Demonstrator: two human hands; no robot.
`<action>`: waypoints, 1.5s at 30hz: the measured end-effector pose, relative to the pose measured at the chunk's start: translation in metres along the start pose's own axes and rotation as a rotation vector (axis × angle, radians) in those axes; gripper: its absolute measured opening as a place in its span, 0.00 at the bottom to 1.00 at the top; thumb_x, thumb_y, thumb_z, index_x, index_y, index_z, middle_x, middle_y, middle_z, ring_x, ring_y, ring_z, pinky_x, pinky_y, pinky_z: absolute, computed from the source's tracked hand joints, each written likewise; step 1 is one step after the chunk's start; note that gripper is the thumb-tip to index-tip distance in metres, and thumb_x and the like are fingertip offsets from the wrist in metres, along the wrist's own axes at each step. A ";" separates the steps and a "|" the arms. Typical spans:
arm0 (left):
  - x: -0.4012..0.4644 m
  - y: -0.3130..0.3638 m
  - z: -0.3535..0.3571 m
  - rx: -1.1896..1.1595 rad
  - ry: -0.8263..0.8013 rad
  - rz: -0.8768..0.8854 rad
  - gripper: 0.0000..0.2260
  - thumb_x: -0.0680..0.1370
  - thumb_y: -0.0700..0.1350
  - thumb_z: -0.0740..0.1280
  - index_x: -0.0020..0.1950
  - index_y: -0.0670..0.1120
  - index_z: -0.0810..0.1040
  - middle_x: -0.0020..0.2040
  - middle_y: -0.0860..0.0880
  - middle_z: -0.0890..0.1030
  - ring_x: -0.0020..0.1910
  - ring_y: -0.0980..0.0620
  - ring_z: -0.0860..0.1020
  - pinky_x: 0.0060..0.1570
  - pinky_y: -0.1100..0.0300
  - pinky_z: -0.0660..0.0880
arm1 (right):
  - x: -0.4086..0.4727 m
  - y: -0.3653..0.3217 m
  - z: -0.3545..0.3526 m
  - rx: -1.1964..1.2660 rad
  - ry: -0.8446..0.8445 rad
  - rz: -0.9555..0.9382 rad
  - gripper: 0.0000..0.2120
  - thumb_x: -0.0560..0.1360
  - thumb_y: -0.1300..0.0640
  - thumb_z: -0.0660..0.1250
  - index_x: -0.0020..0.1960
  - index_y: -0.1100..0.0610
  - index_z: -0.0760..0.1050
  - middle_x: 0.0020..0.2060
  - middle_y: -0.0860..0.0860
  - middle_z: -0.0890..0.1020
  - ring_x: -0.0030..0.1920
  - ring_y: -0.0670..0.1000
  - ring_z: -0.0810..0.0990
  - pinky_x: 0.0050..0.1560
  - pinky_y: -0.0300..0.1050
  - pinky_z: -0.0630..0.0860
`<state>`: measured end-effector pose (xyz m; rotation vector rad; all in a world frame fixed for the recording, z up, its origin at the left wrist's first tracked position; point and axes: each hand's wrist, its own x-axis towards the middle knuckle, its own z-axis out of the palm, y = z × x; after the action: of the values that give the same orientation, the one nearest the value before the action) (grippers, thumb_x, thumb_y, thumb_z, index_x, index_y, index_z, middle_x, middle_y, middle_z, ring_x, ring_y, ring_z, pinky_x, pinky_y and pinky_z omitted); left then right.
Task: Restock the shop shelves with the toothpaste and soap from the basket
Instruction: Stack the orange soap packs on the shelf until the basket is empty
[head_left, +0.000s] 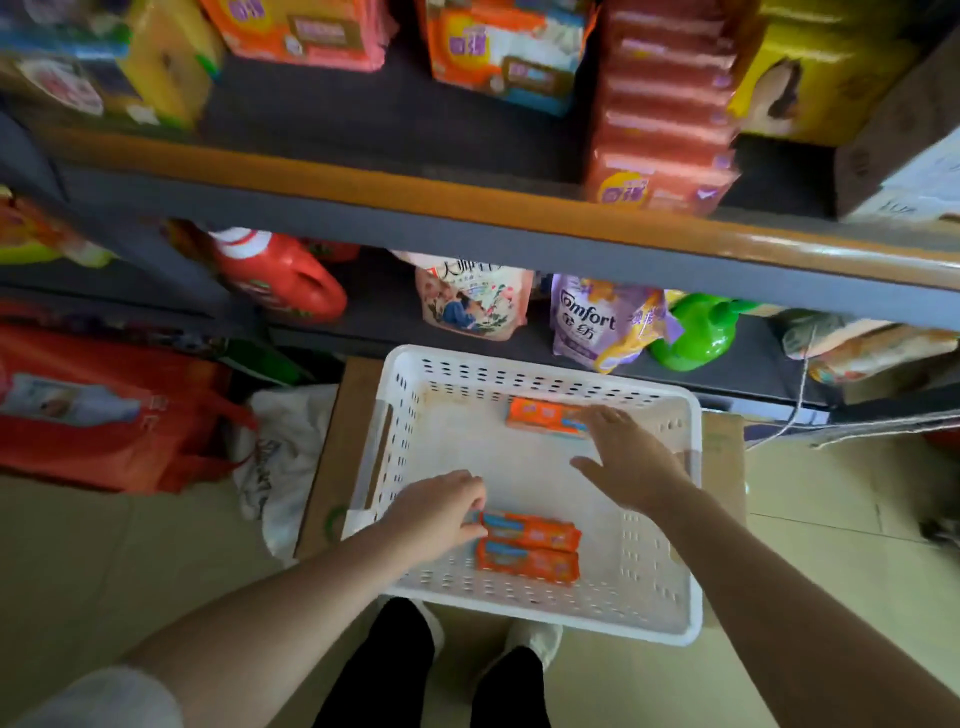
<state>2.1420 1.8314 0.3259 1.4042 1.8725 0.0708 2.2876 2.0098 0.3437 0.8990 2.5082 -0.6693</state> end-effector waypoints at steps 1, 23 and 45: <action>0.006 0.000 0.009 -0.019 0.000 -0.015 0.11 0.75 0.51 0.66 0.53 0.47 0.72 0.53 0.50 0.76 0.47 0.51 0.76 0.48 0.56 0.74 | 0.010 0.002 0.009 -0.040 -0.026 -0.009 0.25 0.76 0.53 0.63 0.70 0.56 0.61 0.70 0.52 0.66 0.71 0.53 0.62 0.67 0.48 0.65; 0.049 -0.020 0.053 -0.083 -0.165 -0.120 0.20 0.76 0.51 0.64 0.66 0.48 0.69 0.64 0.49 0.72 0.60 0.49 0.73 0.59 0.54 0.72 | 0.035 0.023 0.042 0.597 -0.111 0.147 0.15 0.73 0.50 0.67 0.48 0.62 0.75 0.39 0.59 0.78 0.38 0.52 0.73 0.38 0.45 0.69; -0.060 0.007 -0.116 -0.469 0.571 -0.002 0.26 0.65 0.61 0.65 0.56 0.46 0.76 0.49 0.54 0.77 0.48 0.57 0.76 0.42 0.70 0.69 | -0.030 -0.107 -0.154 1.050 0.344 -0.120 0.06 0.73 0.63 0.68 0.39 0.54 0.77 0.25 0.41 0.80 0.29 0.36 0.75 0.32 0.31 0.72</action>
<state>2.0827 1.8292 0.4417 1.1159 2.1130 0.9331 2.2076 2.0079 0.5162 1.2501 2.4150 -2.1228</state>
